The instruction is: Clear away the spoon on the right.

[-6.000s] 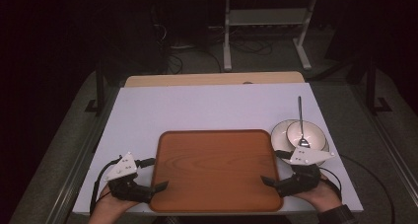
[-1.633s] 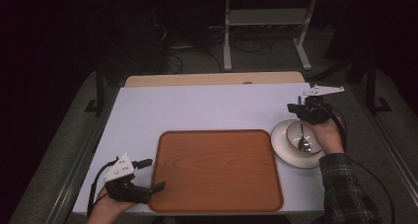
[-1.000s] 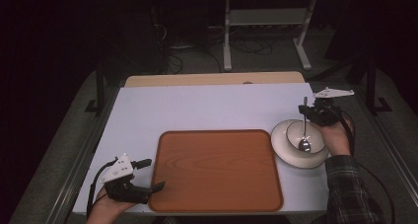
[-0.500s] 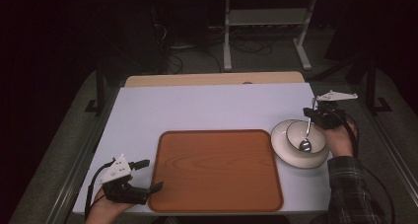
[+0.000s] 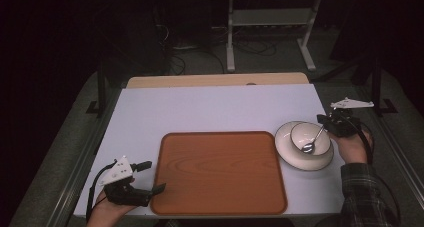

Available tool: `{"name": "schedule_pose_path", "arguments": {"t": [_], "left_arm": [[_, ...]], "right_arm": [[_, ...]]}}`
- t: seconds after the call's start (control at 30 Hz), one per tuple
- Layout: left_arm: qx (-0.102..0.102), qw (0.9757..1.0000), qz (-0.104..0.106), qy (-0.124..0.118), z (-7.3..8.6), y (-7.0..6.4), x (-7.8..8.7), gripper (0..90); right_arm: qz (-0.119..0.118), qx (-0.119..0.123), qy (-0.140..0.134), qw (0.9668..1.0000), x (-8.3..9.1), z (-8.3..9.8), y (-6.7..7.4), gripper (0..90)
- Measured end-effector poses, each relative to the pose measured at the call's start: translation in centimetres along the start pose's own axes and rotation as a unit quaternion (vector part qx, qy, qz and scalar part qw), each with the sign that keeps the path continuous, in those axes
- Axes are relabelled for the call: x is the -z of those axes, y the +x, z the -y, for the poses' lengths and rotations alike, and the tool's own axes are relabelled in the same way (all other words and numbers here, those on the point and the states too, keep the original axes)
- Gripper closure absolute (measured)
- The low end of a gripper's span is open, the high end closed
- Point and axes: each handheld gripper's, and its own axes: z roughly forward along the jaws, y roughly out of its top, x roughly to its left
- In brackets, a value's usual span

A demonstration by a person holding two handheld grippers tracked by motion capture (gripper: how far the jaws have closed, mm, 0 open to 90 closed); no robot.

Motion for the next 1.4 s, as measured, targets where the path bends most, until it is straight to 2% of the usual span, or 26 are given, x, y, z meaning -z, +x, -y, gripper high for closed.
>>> {"name": "schedule_pose_path", "arguments": {"t": [0.57,1.0,1.33,1.4], "left_arm": [[0.000,1.0000,-0.001,0.000,-0.1,0.1,0.1,13.2],[-0.002,1.0000,-0.001,0.002,-0.1,0.1,-0.1,13.2],[-0.002,1.0000,0.000,0.002,-0.1,0.0,-0.1,13.2],[-0.003,1.0000,0.000,0.003,-0.1,0.0,-0.1,13.2]], "right_arm": [[0.021,0.004,0.002,0.9998,1.7,1.1,-0.3,89.5],[0.039,-0.016,-0.005,0.9991,3.8,2.5,-1.6,89.6],[0.042,-0.018,-0.010,0.9989,4.2,2.7,-1.6,89.5],[0.041,-0.018,-0.019,0.9988,4.4,2.3,-1.3,84.2]]}}
